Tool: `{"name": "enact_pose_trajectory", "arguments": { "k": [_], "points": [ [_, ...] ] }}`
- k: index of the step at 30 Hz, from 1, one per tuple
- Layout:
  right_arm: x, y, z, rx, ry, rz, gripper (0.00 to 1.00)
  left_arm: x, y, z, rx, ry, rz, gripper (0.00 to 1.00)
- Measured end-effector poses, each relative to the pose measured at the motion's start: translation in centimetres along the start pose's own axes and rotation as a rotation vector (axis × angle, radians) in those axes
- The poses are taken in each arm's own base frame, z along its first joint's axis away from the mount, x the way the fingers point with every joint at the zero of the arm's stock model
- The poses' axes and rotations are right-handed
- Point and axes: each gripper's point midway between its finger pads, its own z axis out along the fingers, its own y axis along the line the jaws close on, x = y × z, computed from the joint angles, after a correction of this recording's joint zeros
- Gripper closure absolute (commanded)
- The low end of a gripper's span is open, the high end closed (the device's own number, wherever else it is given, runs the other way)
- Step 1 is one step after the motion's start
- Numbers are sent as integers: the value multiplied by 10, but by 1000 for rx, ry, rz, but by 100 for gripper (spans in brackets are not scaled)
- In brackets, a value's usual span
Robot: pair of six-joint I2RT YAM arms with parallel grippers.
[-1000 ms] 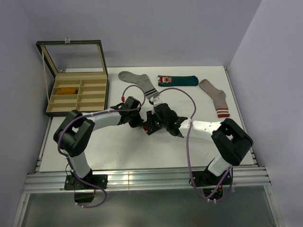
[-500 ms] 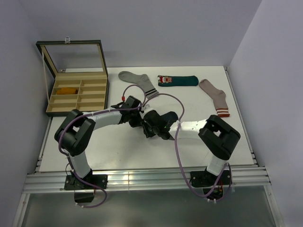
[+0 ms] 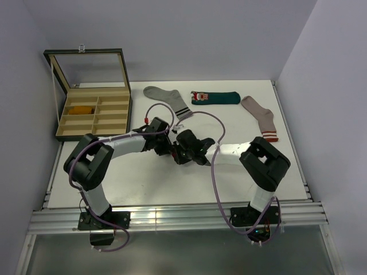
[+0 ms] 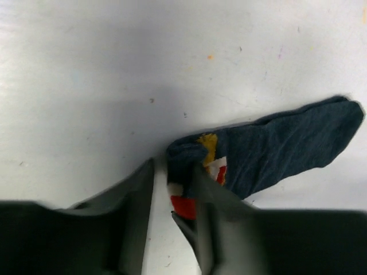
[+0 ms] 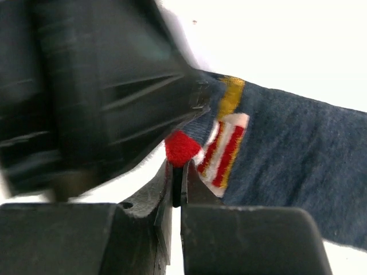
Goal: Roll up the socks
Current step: Roll the sock at the center of the board.
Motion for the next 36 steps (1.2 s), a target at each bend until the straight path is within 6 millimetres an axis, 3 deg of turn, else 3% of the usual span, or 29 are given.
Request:
{"name": "enact_pose_trajectory", "arguments": {
  "k": [1, 5, 9, 18, 22, 28, 36],
  "points": [
    [-2, -3, 0, -5, 1, 21, 100, 0, 3, -1, -4, -4, -7, 58],
    [-4, -10, -1, -140, 25, 182, 100, -1, 10, -11, 17, -35, -38, 34],
    [-3, -19, -4, -280, 44, 355, 100, -3, 13, -22, 61, -74, -68, 32],
    [3, -21, -8, -578, 80, 688, 96, -5, 1, -27, 175, -105, -72, 42],
    [9, -22, -11, -647, 109, 785, 94, -1, -2, -20, 191, -84, -70, 55],
    [11, -25, -13, -678, 126, 851, 93, 5, 3, -14, 179, -56, -65, 68],
    [11, -25, -12, -674, 141, 846, 92, 10, 0, -14, 215, -42, -60, 64]
  ]
}}
